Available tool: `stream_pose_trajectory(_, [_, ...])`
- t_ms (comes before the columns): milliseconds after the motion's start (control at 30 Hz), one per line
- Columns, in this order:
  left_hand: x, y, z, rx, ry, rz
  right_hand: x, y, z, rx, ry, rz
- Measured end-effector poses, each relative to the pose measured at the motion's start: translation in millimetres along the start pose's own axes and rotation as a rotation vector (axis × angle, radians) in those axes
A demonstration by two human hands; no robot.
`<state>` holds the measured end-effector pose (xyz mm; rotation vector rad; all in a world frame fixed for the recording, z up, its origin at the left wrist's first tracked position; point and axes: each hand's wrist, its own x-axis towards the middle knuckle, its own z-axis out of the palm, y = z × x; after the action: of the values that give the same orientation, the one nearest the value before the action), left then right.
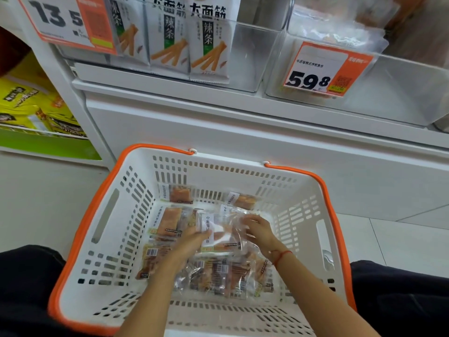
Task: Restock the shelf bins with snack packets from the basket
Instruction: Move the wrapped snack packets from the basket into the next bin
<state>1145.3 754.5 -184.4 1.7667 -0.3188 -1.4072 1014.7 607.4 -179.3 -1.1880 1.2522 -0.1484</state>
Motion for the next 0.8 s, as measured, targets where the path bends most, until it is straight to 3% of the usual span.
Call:
stream_pose_trajectory(67, [3, 4, 1, -0.098, 0.096, -0.011, 13, 8, 3, -0.131, 0.173, 0.041])
stream_pose_trajectory(167, [10, 6, -5, -0.261, 0.295, -0.026, 34, 25, 4, -0.325, 0.171, 0.160])
stream_pose_trajectory(300, [16, 5, -16, -0.309, 0.442, 0.017, 45, 35, 7, -0.353, 0.178, 0.163])
stream_pose_trajectory(467, [14, 1, -18, -0.289, 0.536, -0.004, 42, 29, 13, -0.186, 0.162, 0.243])
stream_pose_trajectory(567, [18, -4, -21, -0.265, 0.596, -0.056, 37, 23, 8, -0.052, 0.109, 0.226])
stream_pose_trajectory(633, [16, -5, -25, -0.252, 0.640, -0.087, 32, 18, -2, -0.087, 0.058, 0.165])
stream_pose_trajectory(800, [10, -4, -27, -0.252, 0.629, -0.129, 1, -5, -34, -0.146, -0.262, 0.056])
